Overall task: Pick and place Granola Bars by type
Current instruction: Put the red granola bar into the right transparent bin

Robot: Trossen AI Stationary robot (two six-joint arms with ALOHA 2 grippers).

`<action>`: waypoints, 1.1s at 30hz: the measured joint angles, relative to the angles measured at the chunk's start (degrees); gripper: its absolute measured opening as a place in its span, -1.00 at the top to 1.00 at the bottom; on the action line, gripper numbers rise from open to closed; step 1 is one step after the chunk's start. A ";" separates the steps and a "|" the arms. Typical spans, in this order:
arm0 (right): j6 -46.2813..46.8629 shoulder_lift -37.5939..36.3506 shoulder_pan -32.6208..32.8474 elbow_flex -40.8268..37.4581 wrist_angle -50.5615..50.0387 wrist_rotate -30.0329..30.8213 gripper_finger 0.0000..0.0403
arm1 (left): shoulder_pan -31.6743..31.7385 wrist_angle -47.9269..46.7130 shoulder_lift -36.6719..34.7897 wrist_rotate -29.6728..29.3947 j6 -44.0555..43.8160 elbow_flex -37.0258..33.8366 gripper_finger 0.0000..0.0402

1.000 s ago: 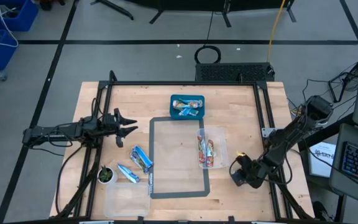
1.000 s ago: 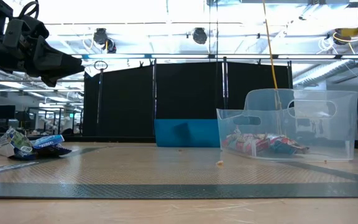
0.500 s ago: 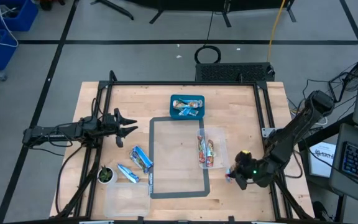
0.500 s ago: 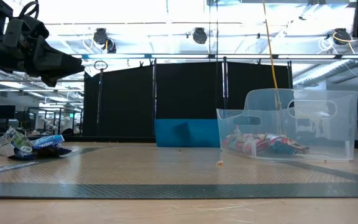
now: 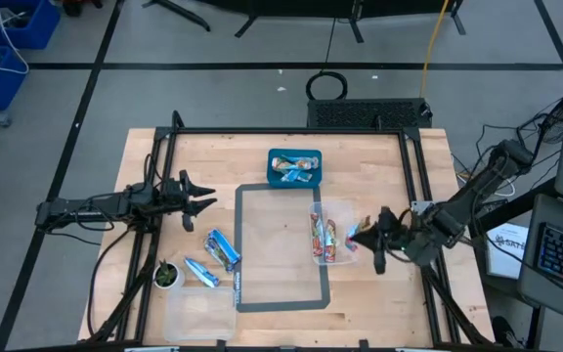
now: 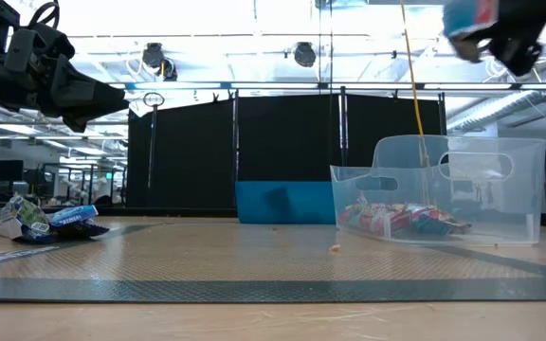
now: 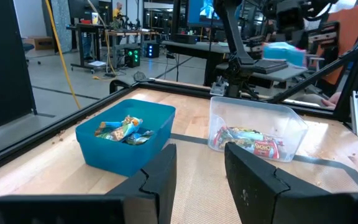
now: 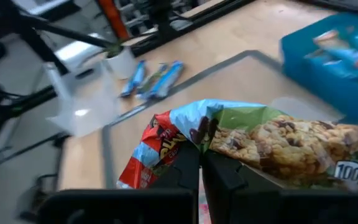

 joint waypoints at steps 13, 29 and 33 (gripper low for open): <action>-12.05 5.92 -20.06 0.04 6.36 -24.30 1.00 | -0.01 0.00 0.00 0.00 -0.01 0.00 0.31; -12.23 15.46 -29.96 0.04 -6.54 -35.82 1.00 | 0.01 0.00 0.00 0.00 -0.01 0.00 0.31; -12.36 17.20 -29.97 0.04 -6.48 -38.27 1.00 | 0.01 -0.02 0.00 0.00 -0.01 0.00 0.31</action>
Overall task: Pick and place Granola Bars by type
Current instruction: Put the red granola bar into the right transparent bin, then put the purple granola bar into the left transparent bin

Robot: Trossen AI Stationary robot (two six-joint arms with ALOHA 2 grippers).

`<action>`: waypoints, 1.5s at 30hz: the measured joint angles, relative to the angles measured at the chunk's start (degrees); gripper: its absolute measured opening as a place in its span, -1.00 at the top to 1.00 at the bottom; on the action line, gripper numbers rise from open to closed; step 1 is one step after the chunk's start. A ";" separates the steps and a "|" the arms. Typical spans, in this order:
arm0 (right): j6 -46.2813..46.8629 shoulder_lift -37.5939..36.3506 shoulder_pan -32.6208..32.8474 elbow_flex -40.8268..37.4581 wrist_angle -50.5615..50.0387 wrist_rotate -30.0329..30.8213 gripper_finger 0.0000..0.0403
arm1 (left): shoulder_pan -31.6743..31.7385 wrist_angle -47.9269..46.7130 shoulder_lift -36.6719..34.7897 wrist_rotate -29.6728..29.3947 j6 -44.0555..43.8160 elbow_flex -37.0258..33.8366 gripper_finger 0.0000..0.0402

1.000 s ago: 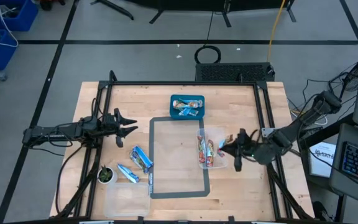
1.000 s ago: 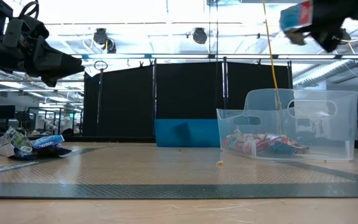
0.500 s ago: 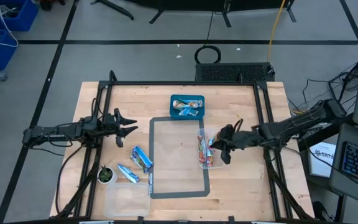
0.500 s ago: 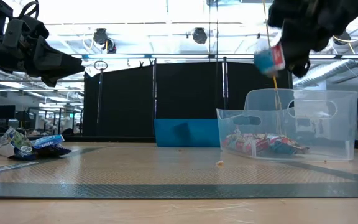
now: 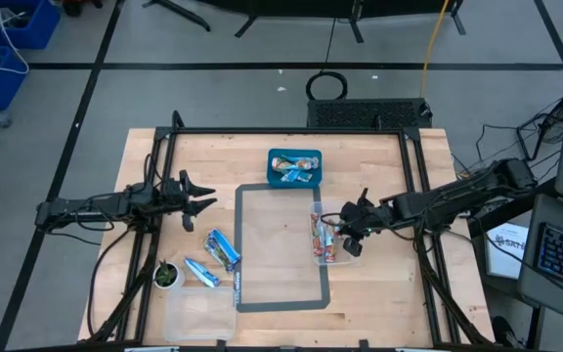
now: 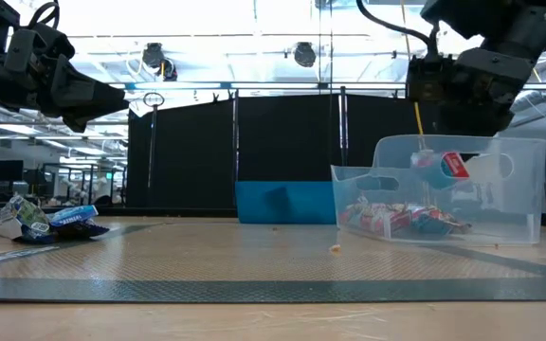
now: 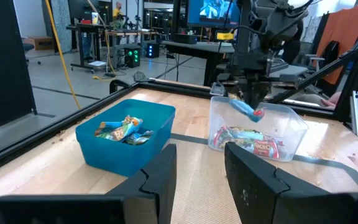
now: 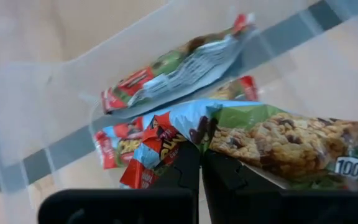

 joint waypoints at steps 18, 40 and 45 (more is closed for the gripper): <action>-1.08 0.92 0.31 0.00 7.69 -8.67 0.69 | 0.00 0.01 0.00 0.00 0.00 0.00 0.31; -8.78 -13.40 1.62 0.00 9.34 -6.16 0.34 | 0.00 0.01 0.02 0.00 0.00 0.00 0.31; -12.13 -19.30 1.62 0.00 8.39 -4.91 0.41 | -0.02 0.02 0.00 0.00 0.00 0.00 0.31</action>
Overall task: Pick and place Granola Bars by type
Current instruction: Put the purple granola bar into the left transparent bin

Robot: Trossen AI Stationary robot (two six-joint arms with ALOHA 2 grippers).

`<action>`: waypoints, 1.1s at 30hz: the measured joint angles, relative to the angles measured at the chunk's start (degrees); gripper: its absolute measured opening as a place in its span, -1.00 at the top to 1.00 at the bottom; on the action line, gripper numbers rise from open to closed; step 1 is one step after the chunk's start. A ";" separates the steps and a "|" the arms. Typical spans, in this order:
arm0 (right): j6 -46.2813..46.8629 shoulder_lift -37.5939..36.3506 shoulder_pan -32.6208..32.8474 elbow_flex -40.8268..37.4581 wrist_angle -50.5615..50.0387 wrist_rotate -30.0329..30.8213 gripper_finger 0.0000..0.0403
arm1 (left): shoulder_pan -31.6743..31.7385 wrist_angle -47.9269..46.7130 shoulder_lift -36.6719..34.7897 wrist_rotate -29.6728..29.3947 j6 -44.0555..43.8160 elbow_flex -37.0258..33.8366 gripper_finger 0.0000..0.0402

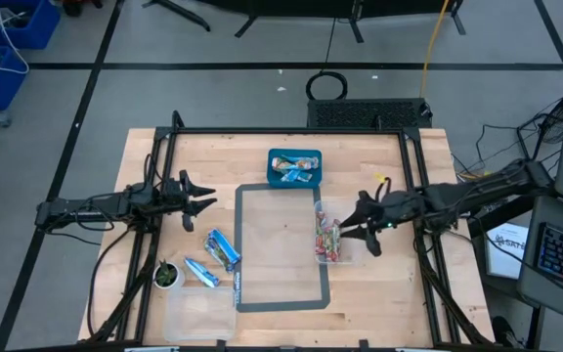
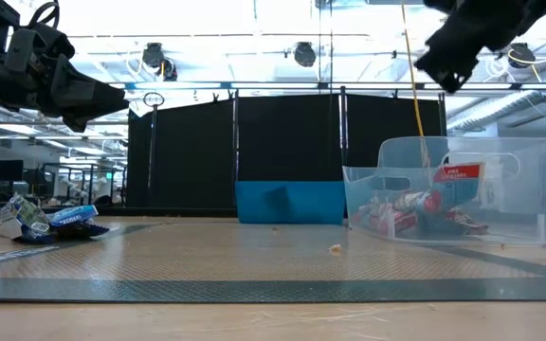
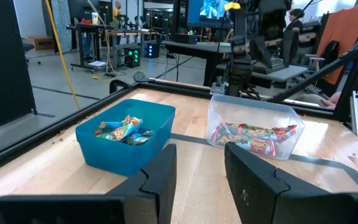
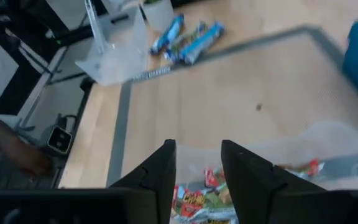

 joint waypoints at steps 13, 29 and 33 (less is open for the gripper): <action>-6.59 -14.44 -0.02 -7.94 0.92 3.20 0.58 | 0.02 0.00 0.00 0.00 0.00 0.00 0.31; -19.19 -31.52 -0.02 -28.83 24.15 3.31 0.61 | 0.00 -0.02 0.00 0.00 0.01 0.00 0.31; -19.51 -31.80 -0.02 -29.98 24.67 3.20 0.61 | 0.02 0.00 0.00 0.00 0.01 0.00 0.31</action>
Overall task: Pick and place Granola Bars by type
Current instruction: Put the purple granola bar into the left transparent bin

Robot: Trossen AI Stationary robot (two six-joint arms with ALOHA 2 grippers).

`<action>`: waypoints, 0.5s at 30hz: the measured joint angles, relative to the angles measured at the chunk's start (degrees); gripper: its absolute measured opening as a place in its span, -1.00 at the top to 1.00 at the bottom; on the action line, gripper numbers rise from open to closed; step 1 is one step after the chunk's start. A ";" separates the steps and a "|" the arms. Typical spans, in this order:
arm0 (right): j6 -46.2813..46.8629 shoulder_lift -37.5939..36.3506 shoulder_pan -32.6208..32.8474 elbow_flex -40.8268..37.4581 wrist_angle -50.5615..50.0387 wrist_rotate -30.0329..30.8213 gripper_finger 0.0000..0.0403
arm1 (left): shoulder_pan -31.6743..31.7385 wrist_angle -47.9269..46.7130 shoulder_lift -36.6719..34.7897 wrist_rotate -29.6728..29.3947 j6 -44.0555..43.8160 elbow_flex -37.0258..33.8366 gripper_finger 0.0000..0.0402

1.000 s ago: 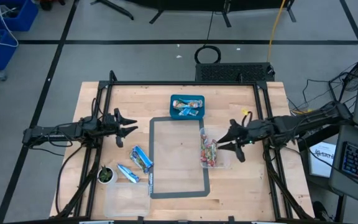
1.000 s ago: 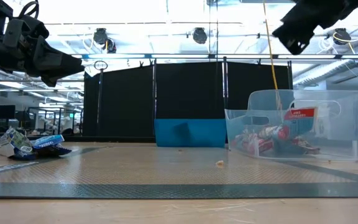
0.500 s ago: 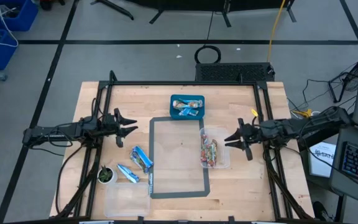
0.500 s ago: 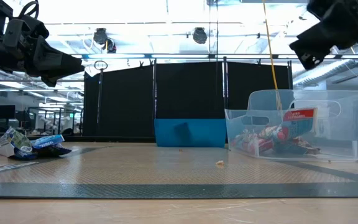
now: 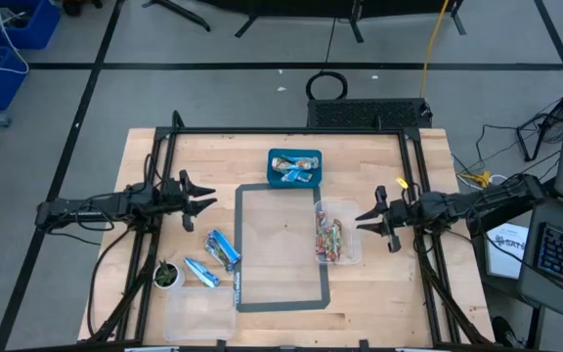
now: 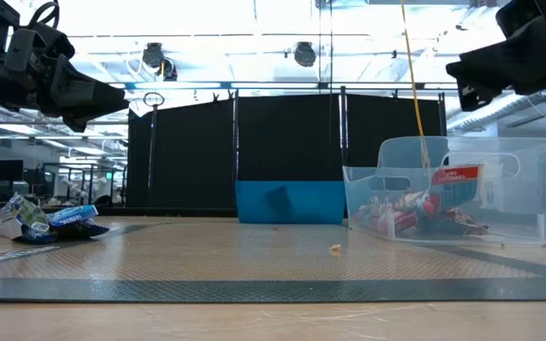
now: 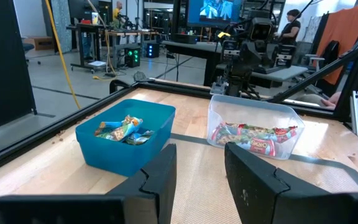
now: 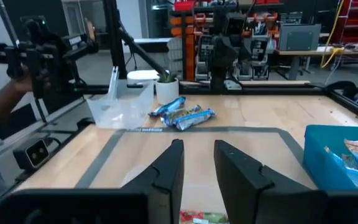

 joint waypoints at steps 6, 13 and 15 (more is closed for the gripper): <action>-4.41 0.00 0.00 -0.72 0.00 -0.09 0.61 | 0.00 0.00 0.00 0.00 0.01 0.00 0.31; -6.36 0.00 0.00 -0.72 0.47 -0.10 0.61 | -0.02 0.00 0.00 0.00 -0.01 0.00 0.31; -6.35 -0.15 0.00 -0.72 0.42 -0.14 0.61 | -0.02 0.00 0.02 0.00 -0.01 0.00 0.31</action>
